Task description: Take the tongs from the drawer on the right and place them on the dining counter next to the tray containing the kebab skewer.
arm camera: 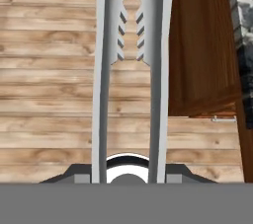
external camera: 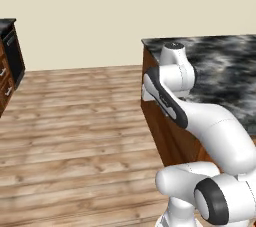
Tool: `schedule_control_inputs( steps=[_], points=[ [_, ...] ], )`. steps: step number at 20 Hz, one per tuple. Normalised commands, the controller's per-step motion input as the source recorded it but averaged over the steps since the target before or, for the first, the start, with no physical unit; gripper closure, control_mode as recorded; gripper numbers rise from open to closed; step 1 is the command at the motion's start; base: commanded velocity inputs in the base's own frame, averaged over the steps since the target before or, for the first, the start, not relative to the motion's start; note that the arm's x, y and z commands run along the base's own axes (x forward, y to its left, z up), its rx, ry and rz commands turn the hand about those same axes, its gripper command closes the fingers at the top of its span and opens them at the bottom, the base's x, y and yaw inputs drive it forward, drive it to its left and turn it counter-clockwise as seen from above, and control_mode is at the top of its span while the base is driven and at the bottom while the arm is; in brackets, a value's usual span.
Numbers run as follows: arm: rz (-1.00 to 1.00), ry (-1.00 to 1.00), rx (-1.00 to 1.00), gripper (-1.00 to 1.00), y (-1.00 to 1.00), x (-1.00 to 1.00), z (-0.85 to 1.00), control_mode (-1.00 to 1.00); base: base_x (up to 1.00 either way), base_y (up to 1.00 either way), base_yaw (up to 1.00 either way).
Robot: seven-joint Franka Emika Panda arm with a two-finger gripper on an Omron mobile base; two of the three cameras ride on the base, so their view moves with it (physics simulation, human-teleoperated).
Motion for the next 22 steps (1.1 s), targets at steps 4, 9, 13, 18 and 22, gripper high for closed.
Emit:
schedule_control_inputs(
  steps=[4,9,13,18,22],
  points=[
    [0.0,0.0,0.0,1.0,0.0,0.0,0.0,1.0,0.62,0.3,-0.09],
    [0.0,0.0,0.0,1.0,0.0,0.0,0.0,1.0,0.7,0.36,-0.16],
    [0.0,0.0,0.0,1.0,0.0,0.0,0.0,1.0,0.21,0.41,-0.39],
    [0.0,0.0,0.0,1.0,0.0,0.0,0.0,1.0,0.0,0.44,-0.51],
    [0.0,0.0,0.0,1.0,0.0,0.0,0.0,1.0,0.03,0.54,-0.51]
  ],
)
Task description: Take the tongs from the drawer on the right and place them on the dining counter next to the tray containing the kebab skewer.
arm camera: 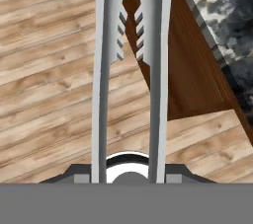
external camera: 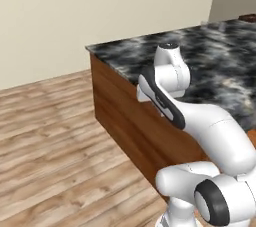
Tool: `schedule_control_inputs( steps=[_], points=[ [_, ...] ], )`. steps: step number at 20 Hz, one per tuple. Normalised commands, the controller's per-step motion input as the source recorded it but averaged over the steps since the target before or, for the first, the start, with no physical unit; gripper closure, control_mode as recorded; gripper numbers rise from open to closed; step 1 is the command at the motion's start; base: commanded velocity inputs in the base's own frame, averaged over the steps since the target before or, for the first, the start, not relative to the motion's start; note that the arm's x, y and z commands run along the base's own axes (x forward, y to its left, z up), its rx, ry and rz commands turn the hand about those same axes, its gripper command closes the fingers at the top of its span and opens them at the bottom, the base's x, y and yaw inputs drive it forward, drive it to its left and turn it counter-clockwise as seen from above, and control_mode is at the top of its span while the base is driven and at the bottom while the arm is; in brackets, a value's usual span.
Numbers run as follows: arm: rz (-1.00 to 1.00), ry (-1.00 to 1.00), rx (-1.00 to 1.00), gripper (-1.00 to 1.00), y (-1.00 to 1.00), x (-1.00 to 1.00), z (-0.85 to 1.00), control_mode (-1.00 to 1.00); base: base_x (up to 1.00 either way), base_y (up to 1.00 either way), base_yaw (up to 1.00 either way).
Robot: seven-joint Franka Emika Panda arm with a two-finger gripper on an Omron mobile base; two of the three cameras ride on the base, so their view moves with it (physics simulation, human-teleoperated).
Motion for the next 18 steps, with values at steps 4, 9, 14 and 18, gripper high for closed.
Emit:
schedule_control_inputs(
  steps=[4,9,14,18],
  points=[
    [0.0,0.0,0.0,1.0,0.0,0.0,0.0,1.0,0.31,0.45,-0.47],
    [0.0,0.0,0.0,1.0,0.0,0.0,0.0,1.0,0.39,0.59,-0.42],
    [0.0,0.0,0.0,1.0,0.0,0.0,0.0,1.0,0.43,0.89,-0.31],
    [0.0,0.0,0.0,1.0,0.0,0.0,0.0,1.0,0.56,1.0,-0.24]
  ],
)
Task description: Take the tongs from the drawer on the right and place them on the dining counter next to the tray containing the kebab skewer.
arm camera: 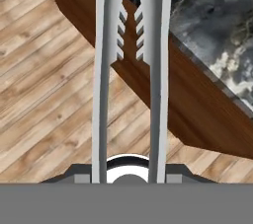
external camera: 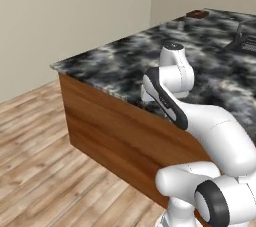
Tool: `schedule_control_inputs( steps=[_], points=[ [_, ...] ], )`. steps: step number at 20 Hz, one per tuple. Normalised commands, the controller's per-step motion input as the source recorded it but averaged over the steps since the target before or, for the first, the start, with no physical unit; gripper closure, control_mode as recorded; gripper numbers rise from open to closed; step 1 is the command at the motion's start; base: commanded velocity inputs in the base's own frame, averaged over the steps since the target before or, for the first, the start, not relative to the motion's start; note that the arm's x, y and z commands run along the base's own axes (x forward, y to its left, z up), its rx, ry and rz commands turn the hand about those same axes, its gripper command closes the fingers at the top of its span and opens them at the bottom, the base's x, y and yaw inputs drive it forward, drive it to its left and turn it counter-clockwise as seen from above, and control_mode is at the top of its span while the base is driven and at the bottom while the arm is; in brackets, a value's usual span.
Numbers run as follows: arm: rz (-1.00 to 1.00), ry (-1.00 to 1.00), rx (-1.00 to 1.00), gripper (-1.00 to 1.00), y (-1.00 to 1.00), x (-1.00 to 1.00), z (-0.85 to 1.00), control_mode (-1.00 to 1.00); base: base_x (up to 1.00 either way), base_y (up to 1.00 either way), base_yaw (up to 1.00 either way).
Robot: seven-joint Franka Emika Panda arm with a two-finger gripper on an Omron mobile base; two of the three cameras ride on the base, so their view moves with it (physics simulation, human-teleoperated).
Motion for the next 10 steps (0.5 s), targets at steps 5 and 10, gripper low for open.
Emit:
schedule_control_inputs(
  steps=[5,10],
  points=[
    [0.0,0.0,0.0,1.0,0.0,0.0,0.0,1.0,0.42,1.0,-0.24],
    [0.0,0.0,0.0,1.0,0.0,0.0,0.0,1.0,0.17,0.98,-0.34]
  ],
)
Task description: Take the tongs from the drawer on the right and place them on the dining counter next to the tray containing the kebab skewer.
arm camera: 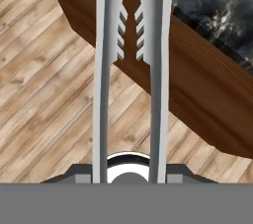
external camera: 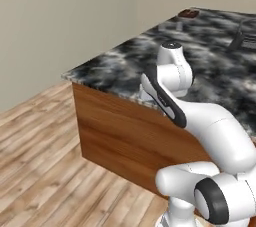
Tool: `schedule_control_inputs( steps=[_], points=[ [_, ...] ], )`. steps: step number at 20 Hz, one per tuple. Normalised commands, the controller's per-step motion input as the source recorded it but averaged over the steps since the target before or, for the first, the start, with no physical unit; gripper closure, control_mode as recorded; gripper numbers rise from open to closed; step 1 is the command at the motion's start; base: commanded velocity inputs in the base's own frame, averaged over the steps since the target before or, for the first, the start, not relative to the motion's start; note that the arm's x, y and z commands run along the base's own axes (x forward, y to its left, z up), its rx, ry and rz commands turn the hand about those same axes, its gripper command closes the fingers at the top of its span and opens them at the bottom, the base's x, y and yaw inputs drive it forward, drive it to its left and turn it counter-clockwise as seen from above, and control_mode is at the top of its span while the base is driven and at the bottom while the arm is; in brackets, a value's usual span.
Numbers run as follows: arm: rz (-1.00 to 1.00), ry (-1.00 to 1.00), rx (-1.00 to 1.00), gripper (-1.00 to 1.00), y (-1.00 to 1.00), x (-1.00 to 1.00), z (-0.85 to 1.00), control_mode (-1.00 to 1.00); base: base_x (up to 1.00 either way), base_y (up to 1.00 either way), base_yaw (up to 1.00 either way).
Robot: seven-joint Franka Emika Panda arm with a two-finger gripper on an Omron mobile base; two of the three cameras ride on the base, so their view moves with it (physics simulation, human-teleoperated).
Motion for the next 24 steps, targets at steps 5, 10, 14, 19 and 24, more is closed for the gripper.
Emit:
schedule_control_inputs(
  steps=[5,10,14,19,24],
  points=[
    [0.0,0.0,0.0,1.0,0.0,0.0,0.0,1.0,0.14,1.0,-0.34],
    [0.0,0.0,0.0,1.0,0.0,0.0,0.0,1.0,0.2,1.0,-0.32],
    [0.0,0.0,0.0,1.0,0.0,0.0,0.0,1.0,0.37,1.0,-0.33],
    [0.0,0.0,0.0,1.0,0.0,0.0,0.0,1.0,0.38,1.0,-0.35],
    [0.0,0.0,0.0,1.0,0.0,0.0,0.0,1.0,0.31,1.0,-0.33]
  ],
)
